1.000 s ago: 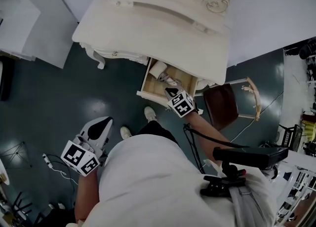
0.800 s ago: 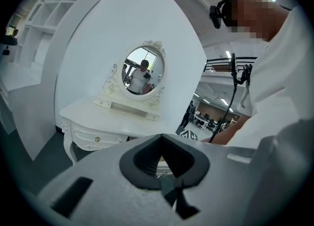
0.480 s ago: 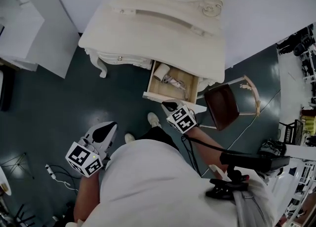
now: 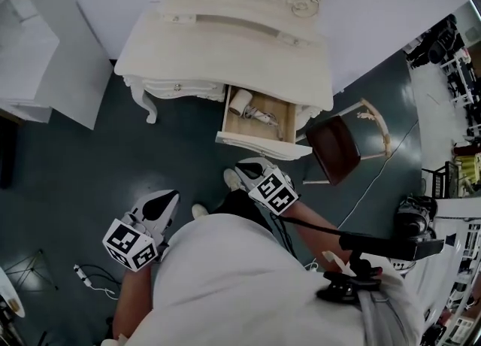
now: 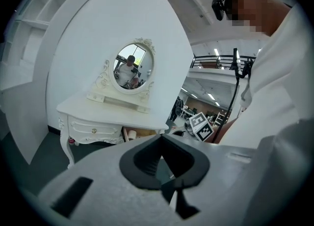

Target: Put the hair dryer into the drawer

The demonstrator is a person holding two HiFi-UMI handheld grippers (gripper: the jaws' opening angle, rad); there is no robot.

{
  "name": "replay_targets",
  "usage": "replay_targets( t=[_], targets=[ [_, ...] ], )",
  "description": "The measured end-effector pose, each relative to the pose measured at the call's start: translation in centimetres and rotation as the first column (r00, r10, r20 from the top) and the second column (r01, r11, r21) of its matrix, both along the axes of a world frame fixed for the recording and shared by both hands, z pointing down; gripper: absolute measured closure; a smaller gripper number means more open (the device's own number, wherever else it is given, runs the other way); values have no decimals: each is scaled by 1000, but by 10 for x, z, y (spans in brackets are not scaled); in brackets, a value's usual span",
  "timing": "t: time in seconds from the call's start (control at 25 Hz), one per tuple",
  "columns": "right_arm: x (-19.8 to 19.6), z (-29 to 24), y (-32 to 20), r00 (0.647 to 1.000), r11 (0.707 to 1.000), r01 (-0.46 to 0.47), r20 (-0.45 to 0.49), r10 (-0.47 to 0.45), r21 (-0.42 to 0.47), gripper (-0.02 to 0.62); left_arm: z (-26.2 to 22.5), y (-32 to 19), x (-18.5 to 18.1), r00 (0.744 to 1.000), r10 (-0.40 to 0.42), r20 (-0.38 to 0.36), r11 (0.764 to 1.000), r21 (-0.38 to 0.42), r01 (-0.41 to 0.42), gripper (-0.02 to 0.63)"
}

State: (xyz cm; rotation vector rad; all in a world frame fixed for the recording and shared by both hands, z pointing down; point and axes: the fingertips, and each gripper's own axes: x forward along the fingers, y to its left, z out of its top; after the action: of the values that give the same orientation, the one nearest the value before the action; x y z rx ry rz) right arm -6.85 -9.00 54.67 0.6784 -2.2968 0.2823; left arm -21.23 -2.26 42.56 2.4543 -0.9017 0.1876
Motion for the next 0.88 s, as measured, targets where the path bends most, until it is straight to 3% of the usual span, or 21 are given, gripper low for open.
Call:
replay_targets(
  t=[0.4,0.88],
  targets=[
    [-13,-17,35,1000,999,23,-11,-23,35,595,6,21,9,997,73,12,997,-2,-73,607],
    [-24,-20,47,998,997,59,-6,-59,53,595,15,36,9,997,69,34,998,-14,-68,607]
  ],
)
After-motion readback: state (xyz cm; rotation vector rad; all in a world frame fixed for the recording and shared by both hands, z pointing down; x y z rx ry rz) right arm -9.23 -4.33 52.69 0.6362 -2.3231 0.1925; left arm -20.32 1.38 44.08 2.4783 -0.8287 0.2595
